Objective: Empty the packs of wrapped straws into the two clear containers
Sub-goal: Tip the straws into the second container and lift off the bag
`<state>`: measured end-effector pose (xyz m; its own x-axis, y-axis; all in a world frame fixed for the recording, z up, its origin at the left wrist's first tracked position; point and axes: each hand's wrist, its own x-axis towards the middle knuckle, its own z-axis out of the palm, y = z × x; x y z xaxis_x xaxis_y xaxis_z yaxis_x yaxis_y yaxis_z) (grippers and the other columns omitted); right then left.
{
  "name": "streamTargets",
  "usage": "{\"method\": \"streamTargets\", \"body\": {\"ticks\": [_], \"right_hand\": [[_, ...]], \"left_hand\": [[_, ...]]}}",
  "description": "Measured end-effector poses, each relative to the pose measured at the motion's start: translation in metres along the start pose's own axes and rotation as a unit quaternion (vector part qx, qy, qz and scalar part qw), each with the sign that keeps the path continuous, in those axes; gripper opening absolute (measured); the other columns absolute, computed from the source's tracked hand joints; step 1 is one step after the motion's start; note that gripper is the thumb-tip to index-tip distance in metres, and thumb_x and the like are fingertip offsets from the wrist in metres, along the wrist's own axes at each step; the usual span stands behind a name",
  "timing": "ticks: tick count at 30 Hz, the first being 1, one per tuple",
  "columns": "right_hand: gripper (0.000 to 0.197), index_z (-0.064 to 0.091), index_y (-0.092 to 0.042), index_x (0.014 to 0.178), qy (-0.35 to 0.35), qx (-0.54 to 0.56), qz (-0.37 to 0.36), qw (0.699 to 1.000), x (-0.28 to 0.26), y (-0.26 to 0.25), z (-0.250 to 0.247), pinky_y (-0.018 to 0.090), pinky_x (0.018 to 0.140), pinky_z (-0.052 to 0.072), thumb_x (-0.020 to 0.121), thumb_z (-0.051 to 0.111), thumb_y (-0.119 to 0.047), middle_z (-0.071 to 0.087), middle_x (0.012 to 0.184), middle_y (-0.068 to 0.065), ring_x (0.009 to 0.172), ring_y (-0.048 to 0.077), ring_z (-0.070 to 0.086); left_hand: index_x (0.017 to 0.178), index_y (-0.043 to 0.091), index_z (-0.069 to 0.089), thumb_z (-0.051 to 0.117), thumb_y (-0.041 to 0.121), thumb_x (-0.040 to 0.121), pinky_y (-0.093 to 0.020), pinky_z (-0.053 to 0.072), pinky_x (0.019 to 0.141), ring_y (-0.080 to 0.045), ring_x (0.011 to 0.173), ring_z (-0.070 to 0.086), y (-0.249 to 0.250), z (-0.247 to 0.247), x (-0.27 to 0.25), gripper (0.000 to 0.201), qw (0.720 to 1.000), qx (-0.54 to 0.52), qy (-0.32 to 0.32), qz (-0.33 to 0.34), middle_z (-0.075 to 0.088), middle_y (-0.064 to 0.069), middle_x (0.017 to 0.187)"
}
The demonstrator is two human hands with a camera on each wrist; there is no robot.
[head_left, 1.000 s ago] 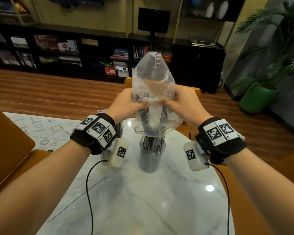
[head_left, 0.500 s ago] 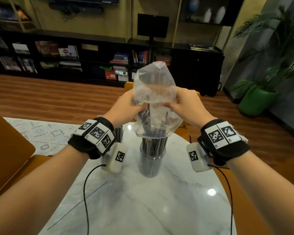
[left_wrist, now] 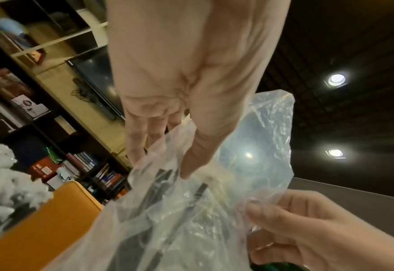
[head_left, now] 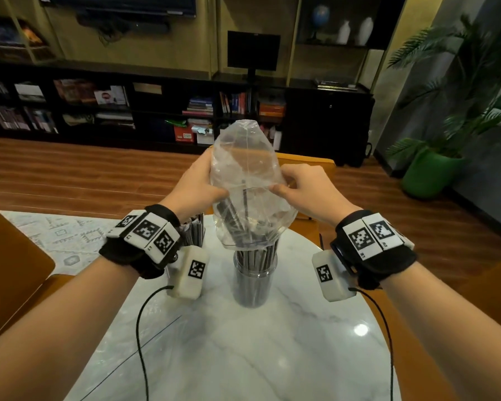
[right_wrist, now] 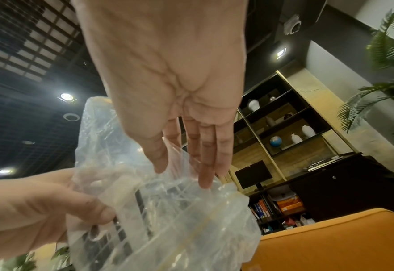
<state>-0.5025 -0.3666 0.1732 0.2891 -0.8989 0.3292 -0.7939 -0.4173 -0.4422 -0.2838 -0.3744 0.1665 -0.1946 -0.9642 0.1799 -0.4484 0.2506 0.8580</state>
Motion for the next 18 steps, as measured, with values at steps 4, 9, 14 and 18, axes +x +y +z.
{"method": "streamTargets", "body": {"ticks": [4, 9, 14, 18], "right_hand": [[0.025, 0.069, -0.005, 0.095, -0.009, -0.008, 0.007, 1.000, 0.000, 0.000, 0.000, 0.039, 0.075, 0.050, 0.094, 0.059, -0.028, 0.070, 0.088, 0.013, 0.083, 0.028, 0.064], [0.027, 0.073, -0.010, 0.099, 0.099, 0.057, 0.008, 0.993, -0.005, 0.003, -0.006, 0.046, 0.075, 0.054, 0.094, 0.058, -0.031, 0.072, 0.082, 0.009, 0.077, 0.026, 0.066], [0.027, 0.065, -0.016, 0.115, 0.097, 0.065, -0.002, 0.993, -0.013, -0.006, -0.013, 0.024, 0.079, 0.056, 0.093, 0.060, -0.030, 0.068, 0.108, 0.001, 0.090, 0.010, 0.064], [0.032, 0.056, -0.023, 0.126, 0.181, 0.099, 0.005, 0.979, -0.035, -0.017, -0.047, 0.006, 0.071, 0.049, 0.094, 0.060, -0.027, 0.058, 0.115, -0.007, 0.082, -0.002, 0.062]], "left_hand": [[0.142, 0.040, 0.021, 0.088, 0.031, 0.065, -0.039, 0.044, 0.104, -0.018, 0.129, 0.042, -0.003, -0.007, -0.001, 0.102, 0.999, 0.007, -0.035, -0.029, 0.039, 0.000, 0.141], [0.131, 0.020, 0.050, 0.076, 0.033, 0.082, -0.036, 0.056, 0.086, -0.013, 0.105, 0.064, 0.007, -0.007, -0.006, 0.057, 0.999, -0.044, 0.003, -0.031, 0.062, 0.010, 0.116], [0.107, 0.001, 0.067, 0.071, 0.022, 0.087, -0.047, 0.060, 0.083, -0.030, 0.093, 0.071, 0.012, -0.011, -0.007, 0.029, 0.993, -0.048, 0.108, 0.009, 0.074, -0.010, 0.102], [0.097, -0.001, 0.058, 0.069, 0.045, 0.084, -0.056, 0.056, 0.083, -0.036, 0.086, 0.065, 0.038, -0.030, -0.023, 0.049, 0.971, -0.089, 0.214, 0.053, 0.066, -0.023, 0.099]]}}
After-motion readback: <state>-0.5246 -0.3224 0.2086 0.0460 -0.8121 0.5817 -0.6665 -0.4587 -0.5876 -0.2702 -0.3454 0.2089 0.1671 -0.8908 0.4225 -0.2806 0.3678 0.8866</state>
